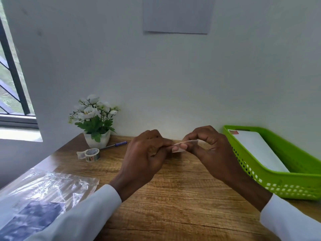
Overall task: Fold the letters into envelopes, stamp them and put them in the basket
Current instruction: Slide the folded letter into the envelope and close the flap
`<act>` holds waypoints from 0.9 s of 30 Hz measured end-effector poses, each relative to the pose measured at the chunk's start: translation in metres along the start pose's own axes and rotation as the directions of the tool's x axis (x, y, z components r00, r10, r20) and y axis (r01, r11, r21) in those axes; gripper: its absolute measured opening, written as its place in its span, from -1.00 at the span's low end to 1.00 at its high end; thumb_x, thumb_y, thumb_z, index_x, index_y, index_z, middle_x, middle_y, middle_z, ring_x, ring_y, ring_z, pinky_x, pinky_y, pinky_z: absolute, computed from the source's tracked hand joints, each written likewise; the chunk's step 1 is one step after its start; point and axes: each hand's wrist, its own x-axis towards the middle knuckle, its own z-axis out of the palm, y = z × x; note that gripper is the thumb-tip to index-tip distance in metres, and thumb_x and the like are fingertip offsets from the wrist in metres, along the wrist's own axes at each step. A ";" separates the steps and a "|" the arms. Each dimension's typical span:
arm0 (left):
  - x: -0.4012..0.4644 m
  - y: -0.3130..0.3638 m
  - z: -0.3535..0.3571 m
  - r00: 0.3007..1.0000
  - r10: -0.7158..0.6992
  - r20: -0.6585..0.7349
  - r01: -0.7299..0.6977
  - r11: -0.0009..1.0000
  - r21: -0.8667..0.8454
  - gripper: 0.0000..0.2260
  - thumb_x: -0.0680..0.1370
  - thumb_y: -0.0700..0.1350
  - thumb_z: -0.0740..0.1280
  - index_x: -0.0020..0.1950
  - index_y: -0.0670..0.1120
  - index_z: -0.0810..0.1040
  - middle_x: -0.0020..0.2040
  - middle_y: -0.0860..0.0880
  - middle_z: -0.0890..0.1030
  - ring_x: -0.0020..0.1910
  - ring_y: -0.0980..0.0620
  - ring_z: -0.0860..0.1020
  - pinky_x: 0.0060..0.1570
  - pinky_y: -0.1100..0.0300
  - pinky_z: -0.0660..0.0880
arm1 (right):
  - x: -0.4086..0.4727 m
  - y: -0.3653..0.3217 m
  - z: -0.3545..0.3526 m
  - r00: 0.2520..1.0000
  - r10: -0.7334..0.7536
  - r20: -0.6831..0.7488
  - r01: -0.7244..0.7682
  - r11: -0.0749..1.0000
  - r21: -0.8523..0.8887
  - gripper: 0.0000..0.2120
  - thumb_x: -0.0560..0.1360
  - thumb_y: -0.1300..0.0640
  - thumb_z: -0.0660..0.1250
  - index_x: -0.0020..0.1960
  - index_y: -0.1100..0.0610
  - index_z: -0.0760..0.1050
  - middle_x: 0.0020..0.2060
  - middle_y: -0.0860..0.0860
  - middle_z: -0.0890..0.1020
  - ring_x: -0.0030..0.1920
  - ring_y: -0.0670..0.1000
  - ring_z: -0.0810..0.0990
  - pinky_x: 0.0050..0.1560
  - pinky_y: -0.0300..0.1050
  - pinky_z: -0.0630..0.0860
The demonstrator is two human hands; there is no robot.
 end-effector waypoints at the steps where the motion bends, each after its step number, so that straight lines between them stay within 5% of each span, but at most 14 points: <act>1: 0.001 0.001 -0.001 1.000 -0.031 0.001 0.031 0.998 -0.046 -0.92 0.48 -0.13 0.46 -0.05 -0.03 0.72 -0.26 0.06 0.61 -0.29 0.08 0.56 -0.37 0.03 0.48 | 0.000 0.000 -0.001 0.999 0.047 0.002 -0.047 0.998 0.040 -0.93 0.36 -0.07 0.50 -0.21 -0.11 0.64 -0.15 -0.21 0.64 -0.02 -0.09 0.60 0.02 -0.20 0.49; 3: 0.002 0.003 -0.003 0.996 -0.094 -0.005 0.092 0.988 -0.125 -0.94 0.47 -0.12 0.48 -0.07 -0.02 0.72 -0.27 0.10 0.62 -0.28 0.09 0.59 -0.33 0.14 0.49 | 0.002 -0.002 -0.001 0.992 0.128 -0.001 -0.126 0.978 0.167 -0.94 0.36 -0.03 0.48 -0.23 -0.06 0.65 -0.19 -0.13 0.69 -0.09 -0.02 0.67 -0.04 -0.13 0.56; 6: 0.011 0.008 -0.008 0.968 -0.250 -0.028 0.233 0.933 -0.273 -0.95 0.44 -0.10 0.49 -0.12 -0.02 0.72 -0.27 0.13 0.67 -0.25 0.14 0.62 -0.27 0.33 0.46 | 0.013 -0.014 -0.001 0.983 0.173 -0.056 -0.145 0.931 0.335 -0.95 0.40 0.14 0.49 -0.24 0.05 0.64 -0.31 -0.10 0.71 -0.25 -0.16 0.65 -0.19 -0.33 0.54; 10: 0.031 0.022 -0.027 0.882 -0.464 0.081 0.444 0.761 -0.474 -0.88 0.41 -0.10 0.50 -0.12 -0.14 0.73 -0.24 -0.05 0.72 -0.27 0.05 0.65 -0.27 0.18 0.54 | 0.047 -0.038 -0.002 0.990 0.112 -0.088 -0.083 0.956 0.281 -0.97 0.43 0.13 0.48 -0.19 0.08 0.68 -0.27 -0.10 0.72 -0.23 -0.16 0.64 -0.17 -0.30 0.55; 13: 0.037 0.020 -0.055 0.789 -0.536 0.301 0.604 0.581 -0.546 -0.84 0.38 -0.15 0.49 -0.11 -0.21 0.69 -0.21 -0.15 0.71 -0.29 -0.01 0.65 -0.33 0.20 0.55 | 0.070 -0.056 0.000 0.998 0.067 0.017 -0.069 0.974 0.218 -0.89 0.41 0.07 0.51 -0.18 0.11 0.70 -0.26 0.01 0.72 -0.28 -0.10 0.63 -0.22 -0.17 0.55; 19: 0.016 -0.007 -0.088 0.611 -0.543 0.577 0.789 0.363 -0.495 -0.81 0.36 -0.16 0.56 -0.09 -0.20 0.69 -0.09 -0.19 0.70 -0.17 -0.07 0.67 -0.20 0.11 0.63 | 0.090 -0.076 0.030 0.956 -0.094 0.277 0.088 0.996 0.034 -0.90 0.41 0.05 0.51 -0.21 0.07 0.70 -0.33 -0.10 0.69 -0.45 -0.28 0.51 -0.38 -0.44 0.33; 24: -0.014 -0.023 -0.080 0.468 -0.698 0.543 0.882 0.331 -0.335 -0.90 0.42 -0.19 0.47 -0.14 -0.22 0.67 -0.11 -0.17 0.71 -0.20 -0.01 0.67 -0.25 0.18 0.62 | 0.075 -0.039 0.078 0.823 0.064 0.565 -0.105 0.994 0.040 -0.90 0.43 0.10 0.50 -0.19 0.13 0.68 -0.37 -0.07 0.65 -0.39 -0.23 0.50 -0.31 -0.29 0.42; 27: -0.026 -0.029 -0.069 0.412 -0.787 0.460 0.896 0.259 -0.360 -0.98 0.42 -0.27 0.47 -0.17 -0.22 0.68 -0.22 -0.13 0.71 -0.30 0.03 0.67 -0.36 0.25 0.59 | 0.059 -0.019 0.101 0.771 0.152 0.618 -0.228 0.973 0.045 -0.88 0.45 0.08 0.48 -0.15 0.14 0.68 -0.26 0.07 0.70 -0.29 -0.14 0.55 -0.22 -0.18 0.47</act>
